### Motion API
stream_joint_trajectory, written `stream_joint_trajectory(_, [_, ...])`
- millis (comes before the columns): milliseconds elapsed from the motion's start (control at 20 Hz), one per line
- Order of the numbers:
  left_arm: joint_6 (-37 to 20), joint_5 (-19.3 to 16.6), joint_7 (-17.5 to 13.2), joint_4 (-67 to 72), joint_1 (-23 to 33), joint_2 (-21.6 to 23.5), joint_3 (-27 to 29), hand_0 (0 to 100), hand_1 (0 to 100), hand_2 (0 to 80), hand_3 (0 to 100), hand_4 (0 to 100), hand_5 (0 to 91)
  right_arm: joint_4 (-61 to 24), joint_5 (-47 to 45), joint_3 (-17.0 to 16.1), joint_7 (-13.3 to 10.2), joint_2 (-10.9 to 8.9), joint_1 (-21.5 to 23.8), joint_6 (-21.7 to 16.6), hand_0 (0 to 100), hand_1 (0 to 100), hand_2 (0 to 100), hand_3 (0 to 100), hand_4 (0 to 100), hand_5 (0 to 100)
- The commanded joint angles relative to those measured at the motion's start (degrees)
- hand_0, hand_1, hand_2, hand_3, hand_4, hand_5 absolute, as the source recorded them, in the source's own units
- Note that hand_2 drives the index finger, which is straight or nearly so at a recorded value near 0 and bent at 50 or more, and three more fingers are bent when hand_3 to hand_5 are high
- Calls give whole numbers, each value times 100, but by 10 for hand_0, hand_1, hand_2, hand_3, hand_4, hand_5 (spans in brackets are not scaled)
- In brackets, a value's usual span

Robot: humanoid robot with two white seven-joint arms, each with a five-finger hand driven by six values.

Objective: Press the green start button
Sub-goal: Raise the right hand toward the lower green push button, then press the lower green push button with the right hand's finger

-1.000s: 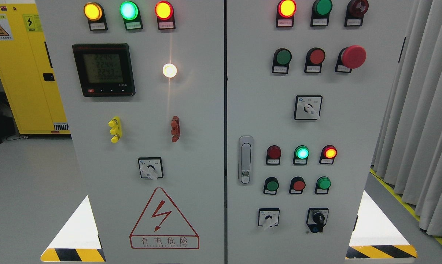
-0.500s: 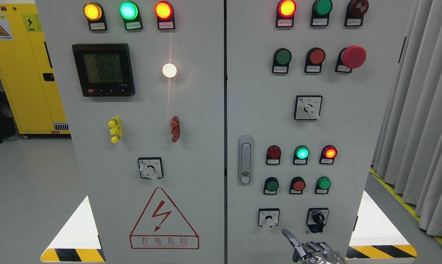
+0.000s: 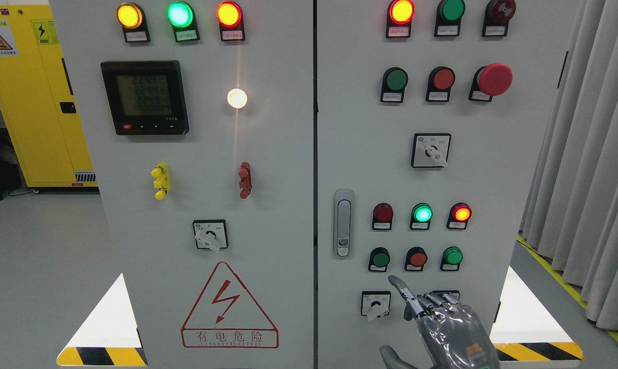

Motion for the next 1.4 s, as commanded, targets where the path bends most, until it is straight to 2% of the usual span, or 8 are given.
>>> stream_joint_trajectory(0, [4,0,4,-167,115,-15,-3,120,556,0,0,0,0,383,4,115,4,20,-267,2,251,572,0,600,604,427])
stream_joint_trajectory(750, [4,1,4,-167,115,-15,-3,120,556,0,0,0,0,972,-31,159,-14,29,-530,11,246,566,0,582,585,408])
stream_joint_trajectory(1350, [4,-8,-5,-167,115,-15,-3,120,556,0,0,0,0,1025,-75,97,30,64,-645,11,261,564,0,575,577,406])
